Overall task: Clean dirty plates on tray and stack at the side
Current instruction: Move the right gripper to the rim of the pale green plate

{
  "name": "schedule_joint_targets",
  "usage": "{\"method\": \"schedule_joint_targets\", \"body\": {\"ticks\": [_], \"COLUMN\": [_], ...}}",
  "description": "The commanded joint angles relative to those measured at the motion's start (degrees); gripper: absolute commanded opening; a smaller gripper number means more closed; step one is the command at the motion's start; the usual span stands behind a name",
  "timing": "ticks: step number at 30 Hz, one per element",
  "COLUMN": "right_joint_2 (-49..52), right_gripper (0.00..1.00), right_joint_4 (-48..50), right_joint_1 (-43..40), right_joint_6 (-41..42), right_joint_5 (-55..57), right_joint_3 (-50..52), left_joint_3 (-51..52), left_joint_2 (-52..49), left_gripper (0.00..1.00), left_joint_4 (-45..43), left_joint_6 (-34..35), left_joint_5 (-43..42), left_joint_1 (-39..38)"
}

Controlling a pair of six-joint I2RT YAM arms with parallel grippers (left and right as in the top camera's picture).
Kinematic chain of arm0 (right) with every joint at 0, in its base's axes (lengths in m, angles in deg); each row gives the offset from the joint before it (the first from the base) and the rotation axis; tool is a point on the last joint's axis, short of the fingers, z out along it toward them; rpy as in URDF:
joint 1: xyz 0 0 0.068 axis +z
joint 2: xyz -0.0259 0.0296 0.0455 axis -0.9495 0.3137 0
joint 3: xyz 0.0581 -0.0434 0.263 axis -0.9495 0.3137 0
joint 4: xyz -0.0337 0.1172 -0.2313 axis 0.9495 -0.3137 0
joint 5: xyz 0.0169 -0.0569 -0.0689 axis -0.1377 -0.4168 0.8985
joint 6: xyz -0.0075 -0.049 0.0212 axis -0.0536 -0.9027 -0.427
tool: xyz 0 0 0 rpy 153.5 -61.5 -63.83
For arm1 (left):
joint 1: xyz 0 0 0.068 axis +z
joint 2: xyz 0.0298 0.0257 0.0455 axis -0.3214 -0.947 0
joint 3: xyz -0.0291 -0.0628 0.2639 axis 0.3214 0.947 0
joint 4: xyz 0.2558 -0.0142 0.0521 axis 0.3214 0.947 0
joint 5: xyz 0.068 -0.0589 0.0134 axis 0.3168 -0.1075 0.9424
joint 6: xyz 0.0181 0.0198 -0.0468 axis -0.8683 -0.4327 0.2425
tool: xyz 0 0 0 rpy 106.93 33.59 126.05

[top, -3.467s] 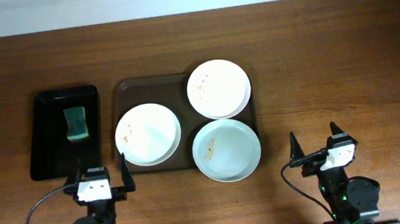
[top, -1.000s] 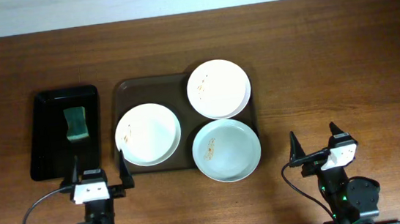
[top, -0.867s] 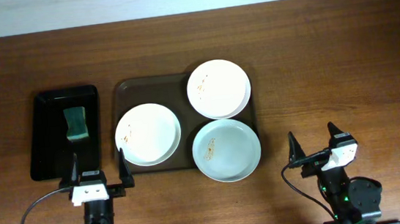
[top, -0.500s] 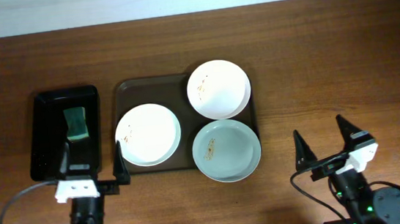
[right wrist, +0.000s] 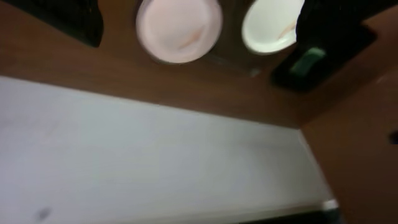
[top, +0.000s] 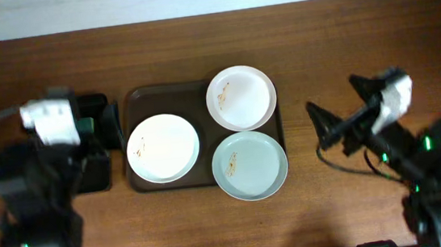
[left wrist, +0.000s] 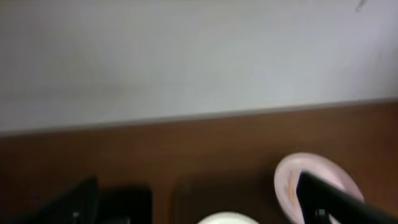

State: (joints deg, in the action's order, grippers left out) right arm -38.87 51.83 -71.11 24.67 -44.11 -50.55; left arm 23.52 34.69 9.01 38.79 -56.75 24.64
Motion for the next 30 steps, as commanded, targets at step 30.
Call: {"method": "schedule_joint_targets", "body": {"ticks": [30], "right_joint_2": [66.4], "right_gripper": [0.77], "right_joint_4": [-7.9], "right_joint_1": [36.7], "right_joint_6": [21.7], "right_joint_5": [21.5], "right_joint_3": [-32.8], "left_joint_3": [-42.0], "left_joint_2": [-36.0], "left_gripper": [0.99], "left_joint_4": [40.7], "left_joint_6": [9.7], "left_joint_5": [12.2], "left_joint_1": [2.3]}}
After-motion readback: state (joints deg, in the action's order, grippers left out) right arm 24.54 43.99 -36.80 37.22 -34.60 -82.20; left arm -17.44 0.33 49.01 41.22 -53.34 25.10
